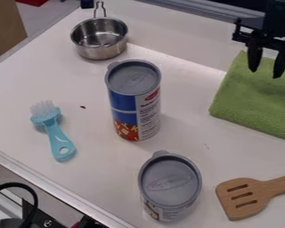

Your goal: Move the green object to the top of the table next to the silver pan

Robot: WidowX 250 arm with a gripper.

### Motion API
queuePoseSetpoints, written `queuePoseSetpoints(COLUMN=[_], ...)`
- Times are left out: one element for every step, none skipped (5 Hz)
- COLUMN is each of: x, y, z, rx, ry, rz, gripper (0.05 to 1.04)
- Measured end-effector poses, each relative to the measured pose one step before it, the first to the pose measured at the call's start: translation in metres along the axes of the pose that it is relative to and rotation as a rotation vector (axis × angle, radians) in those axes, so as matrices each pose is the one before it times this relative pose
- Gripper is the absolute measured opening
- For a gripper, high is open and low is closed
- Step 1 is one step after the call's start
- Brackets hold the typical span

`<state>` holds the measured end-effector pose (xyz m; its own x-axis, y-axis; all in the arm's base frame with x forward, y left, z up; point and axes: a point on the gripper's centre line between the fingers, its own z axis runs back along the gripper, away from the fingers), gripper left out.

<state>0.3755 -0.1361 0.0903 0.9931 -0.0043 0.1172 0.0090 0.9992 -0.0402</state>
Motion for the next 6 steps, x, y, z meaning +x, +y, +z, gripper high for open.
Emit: queuePoseSetpoints(x=[-0.00189, -0.00485, -0.00349, -0.00061, 0.00334, 0.00002], y=[-0.01786, -0.01039, -0.00081, 0.0063, 0.0134, 0.0081], z=[-0.01037, -0.01725, -0.01122, -0.00316, 0.00023, -0.00092], rx=[0.0033, 0.0026, -0.0157, -0.0134, 0.0002, 0.027], ry=[0.0347, 0.0286, -0.0155, -0.033, -0.0185, -0.003], rz=[-0.0301, -0.0187, -0.0084, -0.0125, 0.0098, -0.0293], gripper=[0.167, 0.055, 0.052, 0.052, 0.052, 0.052])
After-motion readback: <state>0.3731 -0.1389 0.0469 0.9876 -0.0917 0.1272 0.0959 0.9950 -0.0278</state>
